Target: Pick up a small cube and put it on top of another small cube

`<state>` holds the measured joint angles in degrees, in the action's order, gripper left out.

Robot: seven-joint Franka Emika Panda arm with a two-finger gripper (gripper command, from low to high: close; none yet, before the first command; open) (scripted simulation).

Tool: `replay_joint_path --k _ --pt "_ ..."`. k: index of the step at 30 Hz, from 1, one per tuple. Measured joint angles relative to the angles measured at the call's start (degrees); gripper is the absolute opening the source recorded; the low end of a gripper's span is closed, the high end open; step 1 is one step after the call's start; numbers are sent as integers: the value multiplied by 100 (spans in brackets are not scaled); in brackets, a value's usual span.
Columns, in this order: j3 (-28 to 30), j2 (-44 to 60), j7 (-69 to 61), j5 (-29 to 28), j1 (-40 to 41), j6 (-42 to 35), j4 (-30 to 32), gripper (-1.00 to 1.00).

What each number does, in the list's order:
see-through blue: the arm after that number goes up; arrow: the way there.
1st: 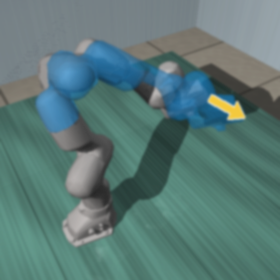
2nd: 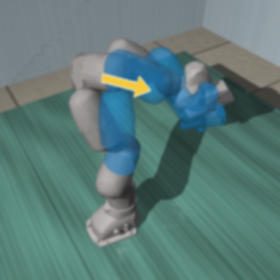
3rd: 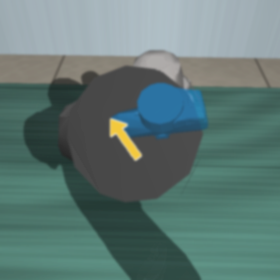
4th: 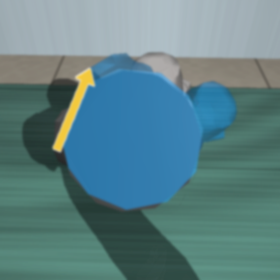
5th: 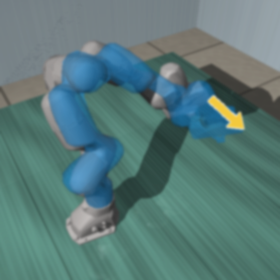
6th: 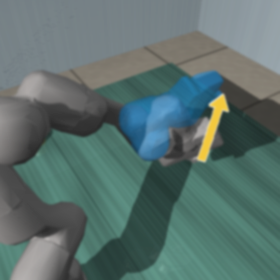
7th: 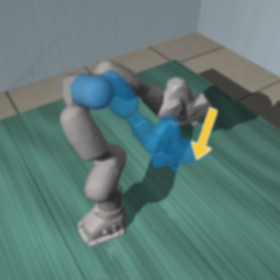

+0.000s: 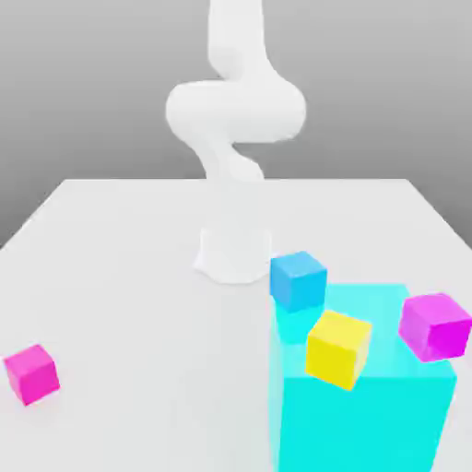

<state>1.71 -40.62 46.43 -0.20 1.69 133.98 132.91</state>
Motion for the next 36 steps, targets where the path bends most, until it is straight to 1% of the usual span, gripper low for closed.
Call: replay_joint_path --k 11,16,19,25,29,30,36 --pt "893 2301 141 77 719 980 501 0" --pt "1315 3344 81 283 1029 1416 725 0" --pt "1504 3983 -13 488 1383 1674 857 0" --pt "1611 5270 -278 999 1928 2206 1087 0" --pt "1213 6110 -690 1563 2291 2792 959 0" --pt "1073 6309 -785 1687 2406 2949 918 -100" --pt "1000 6409 -823 1740 2468 3026 897 -100"
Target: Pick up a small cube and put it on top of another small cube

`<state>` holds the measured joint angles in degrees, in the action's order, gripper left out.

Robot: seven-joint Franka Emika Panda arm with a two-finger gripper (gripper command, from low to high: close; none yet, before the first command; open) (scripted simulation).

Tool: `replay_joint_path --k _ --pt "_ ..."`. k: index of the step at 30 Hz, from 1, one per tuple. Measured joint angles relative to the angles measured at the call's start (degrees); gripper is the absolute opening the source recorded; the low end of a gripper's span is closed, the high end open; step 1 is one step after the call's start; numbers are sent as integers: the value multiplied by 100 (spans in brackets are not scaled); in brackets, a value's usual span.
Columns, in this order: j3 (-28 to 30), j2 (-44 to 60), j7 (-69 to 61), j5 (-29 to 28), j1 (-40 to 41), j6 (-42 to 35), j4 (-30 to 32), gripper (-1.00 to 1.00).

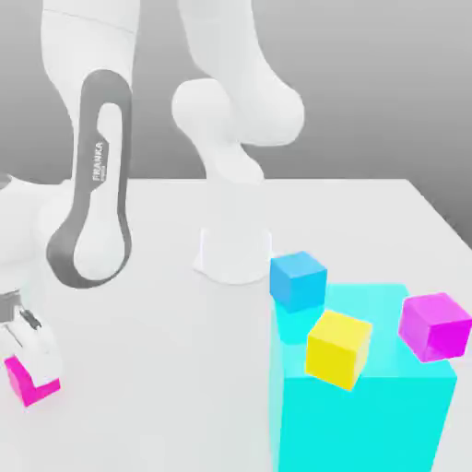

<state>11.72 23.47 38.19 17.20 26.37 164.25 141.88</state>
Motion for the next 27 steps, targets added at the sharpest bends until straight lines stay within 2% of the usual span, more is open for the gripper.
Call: replay_joint_path --k 7,14,23,27 --pt "443 -1161 628 -802 -463 -925 201 -100" --pt "-301 -2645 1219 -1197 -1754 -2525 16 -100" --pt "-1594 -4495 1806 -1406 -2840 -4632 -260 -100" --pt "-1806 -4409 1865 -1407 -2947 -4128 159 -100"
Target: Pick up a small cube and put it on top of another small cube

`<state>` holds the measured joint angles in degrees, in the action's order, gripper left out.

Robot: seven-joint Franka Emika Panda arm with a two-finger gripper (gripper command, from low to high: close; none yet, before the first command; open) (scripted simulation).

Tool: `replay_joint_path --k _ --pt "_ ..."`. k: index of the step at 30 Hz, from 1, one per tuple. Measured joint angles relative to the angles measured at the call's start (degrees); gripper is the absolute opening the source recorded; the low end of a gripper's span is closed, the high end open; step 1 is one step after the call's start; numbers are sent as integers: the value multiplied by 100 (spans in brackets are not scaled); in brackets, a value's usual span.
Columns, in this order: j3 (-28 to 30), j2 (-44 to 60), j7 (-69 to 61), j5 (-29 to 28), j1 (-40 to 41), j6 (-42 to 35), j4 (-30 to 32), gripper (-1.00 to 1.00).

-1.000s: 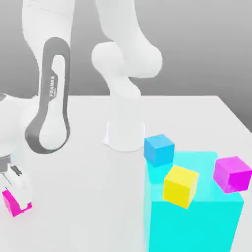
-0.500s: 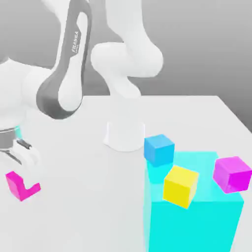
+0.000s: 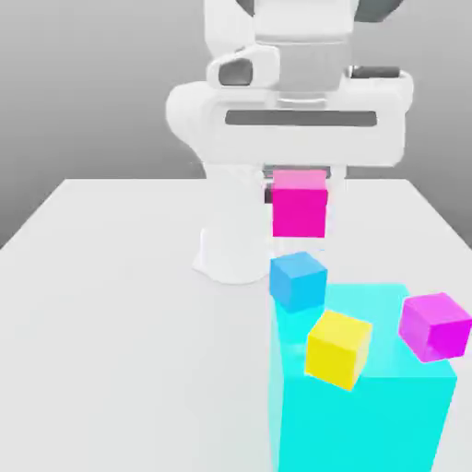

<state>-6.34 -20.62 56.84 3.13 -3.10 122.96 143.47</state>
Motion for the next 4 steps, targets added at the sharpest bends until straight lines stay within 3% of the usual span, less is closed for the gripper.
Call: replay_joint_path --k 1,4 --pt "-19 68 2 2 1 184 116 100" --pt "-19 68 2 2 1 184 116 100"
